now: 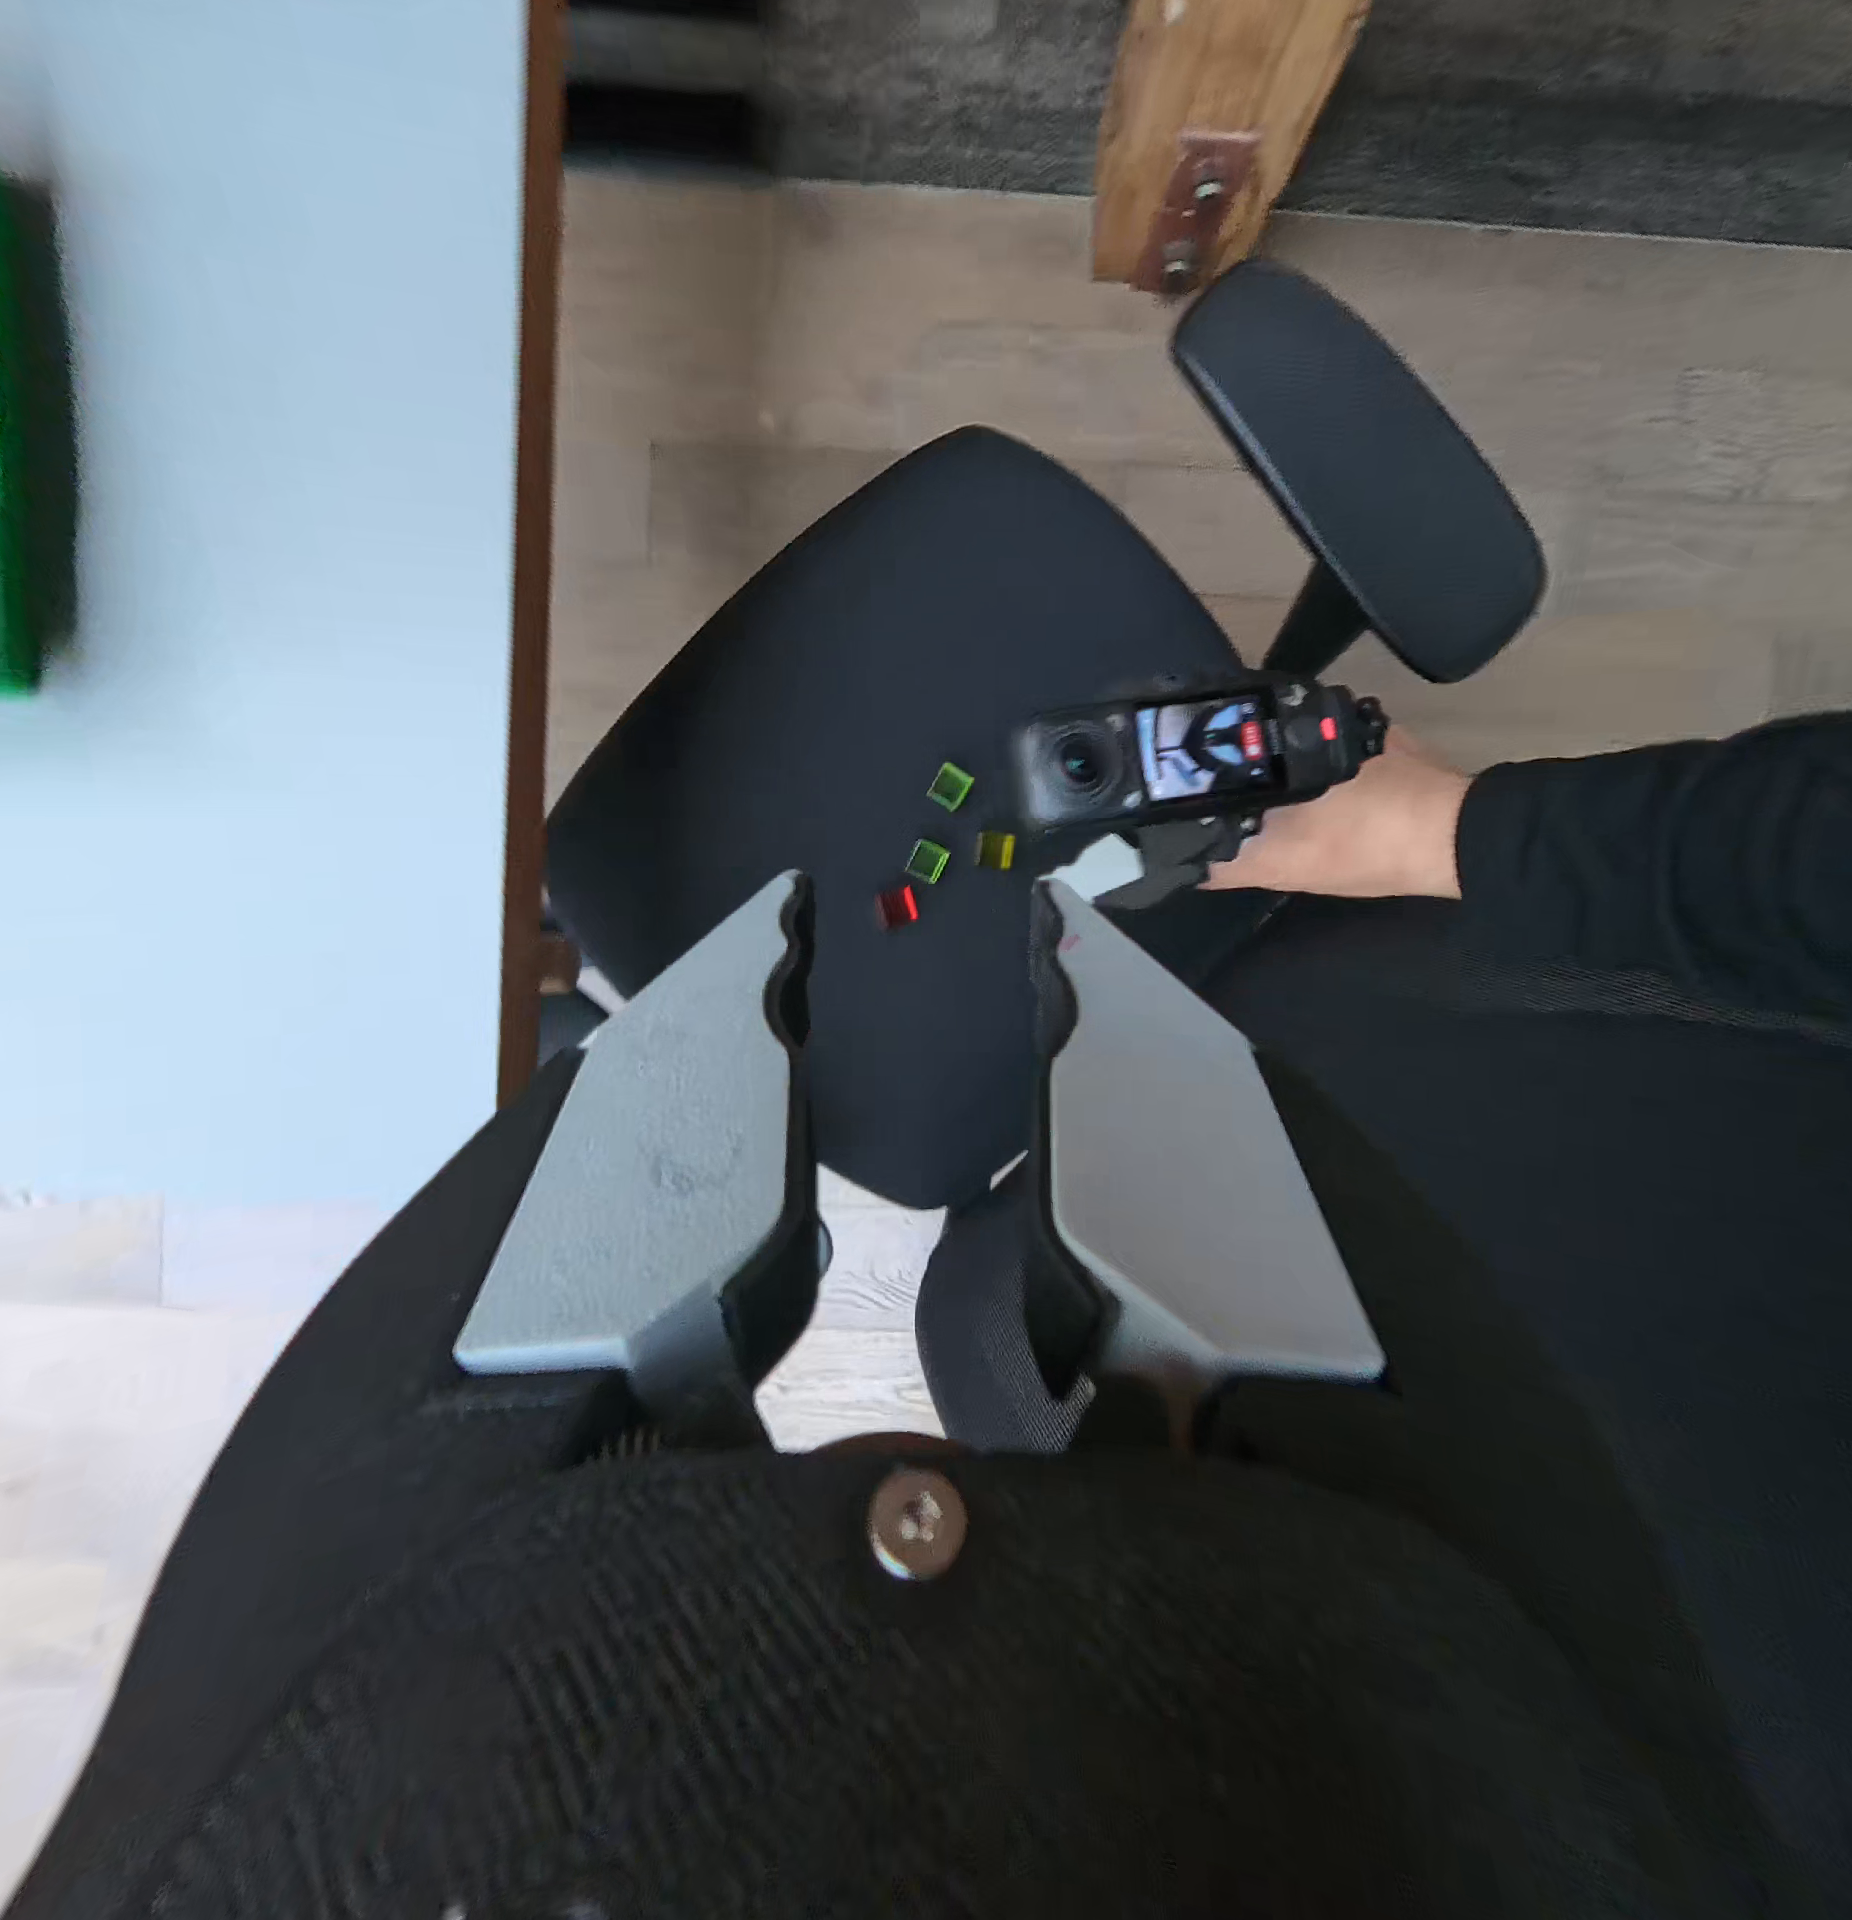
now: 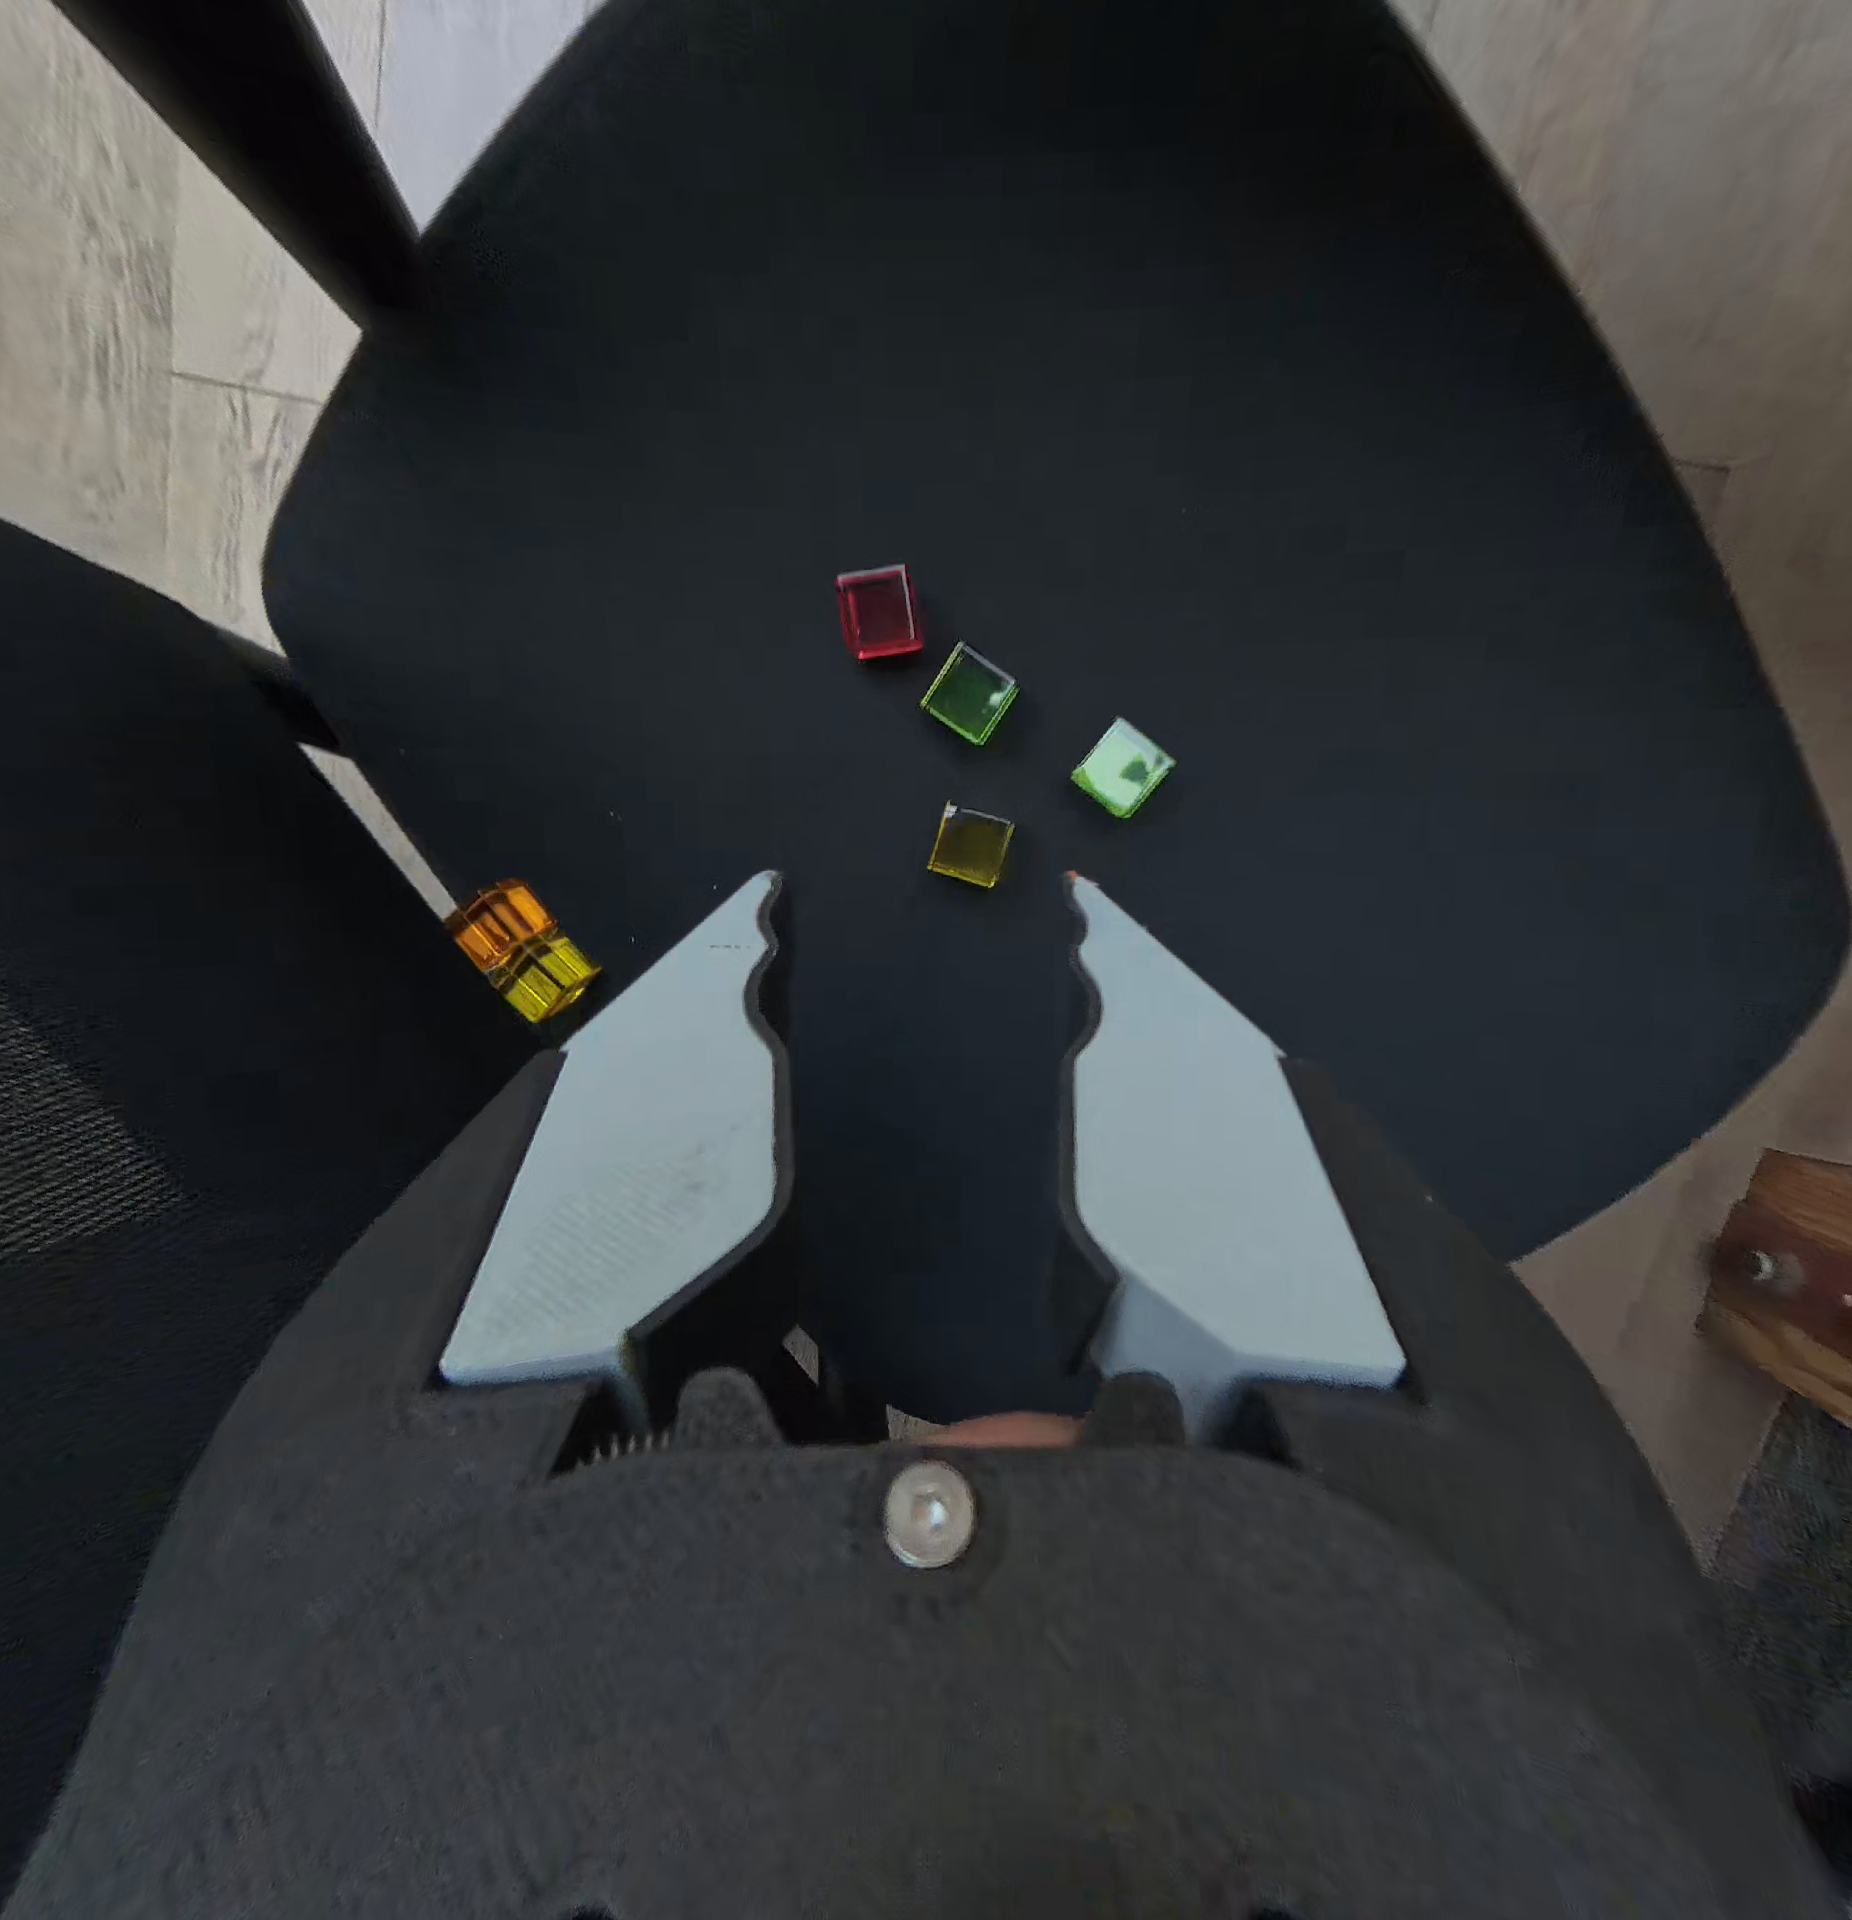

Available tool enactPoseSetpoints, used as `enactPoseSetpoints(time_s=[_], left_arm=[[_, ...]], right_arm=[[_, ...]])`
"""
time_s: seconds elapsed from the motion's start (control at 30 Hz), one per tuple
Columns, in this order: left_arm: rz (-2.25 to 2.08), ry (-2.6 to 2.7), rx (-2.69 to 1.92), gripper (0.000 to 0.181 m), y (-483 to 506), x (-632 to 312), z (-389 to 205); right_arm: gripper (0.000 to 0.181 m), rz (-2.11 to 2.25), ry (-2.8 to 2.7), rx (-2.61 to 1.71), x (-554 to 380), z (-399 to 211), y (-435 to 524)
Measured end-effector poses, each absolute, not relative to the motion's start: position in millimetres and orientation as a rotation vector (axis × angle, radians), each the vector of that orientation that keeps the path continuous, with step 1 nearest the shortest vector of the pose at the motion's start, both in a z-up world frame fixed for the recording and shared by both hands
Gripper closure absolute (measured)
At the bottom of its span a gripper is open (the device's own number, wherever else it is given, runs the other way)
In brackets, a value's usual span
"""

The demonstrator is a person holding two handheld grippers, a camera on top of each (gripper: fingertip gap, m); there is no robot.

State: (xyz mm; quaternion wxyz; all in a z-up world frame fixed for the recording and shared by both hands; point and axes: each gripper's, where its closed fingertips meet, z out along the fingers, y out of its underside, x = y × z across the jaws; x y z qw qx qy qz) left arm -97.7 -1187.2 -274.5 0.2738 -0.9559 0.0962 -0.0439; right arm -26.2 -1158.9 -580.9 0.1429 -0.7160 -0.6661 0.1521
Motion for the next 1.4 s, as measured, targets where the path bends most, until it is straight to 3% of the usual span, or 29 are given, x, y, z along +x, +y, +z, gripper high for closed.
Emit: enactPoseSetpoints(time_s=[0.23, 0.6, 0.7, 0.8, 0.87, 1.13, 1.33, 1.4], left_arm=[[0.045, 0.086, -2.632, 0.16, -1203, -159, -281], [-0.033, 0.098, -2.66, 0.166, -1210, -148, -295], [-0.044, 0.082, -2.638, 0.169, -1208, -148, -292], [-0.067, 0.059, -2.657, 0.169, -1211, -149, -296], [-0.066, 0.065, -2.665, 0.169, -1212, -149, -299], [-0.064, 0.084, -2.651, 0.171, -1210, -147, -294], [-0.064, 0.091, -2.653, 0.171, -1210, -147, -294], [-0.043, 0.108, -2.668, 0.174, -1212, -148, -297]], right_arm=[[0.134, 0.467, -2.088, -2.002, -16, -653, -1174], [0.139, 0.442, -2.154, -1.798, -85, -693, -1170], [0.133, 0.367, -2.186, -1.819, -104, -709, -1169], [0.145, 0.282, -2.245, -1.877, -102, -736, -1170], [0.156, 0.304, -2.232, -1.84, -109, -735, -1169], [0.156, 0.387, -2.137, -1.708, -139, -694, -1115], [0.156, 0.254, -2.372, -1.588, -142, -719, -1077], [0.143, 0.175, -2.437, -1.522, -139, -725, -1072]])
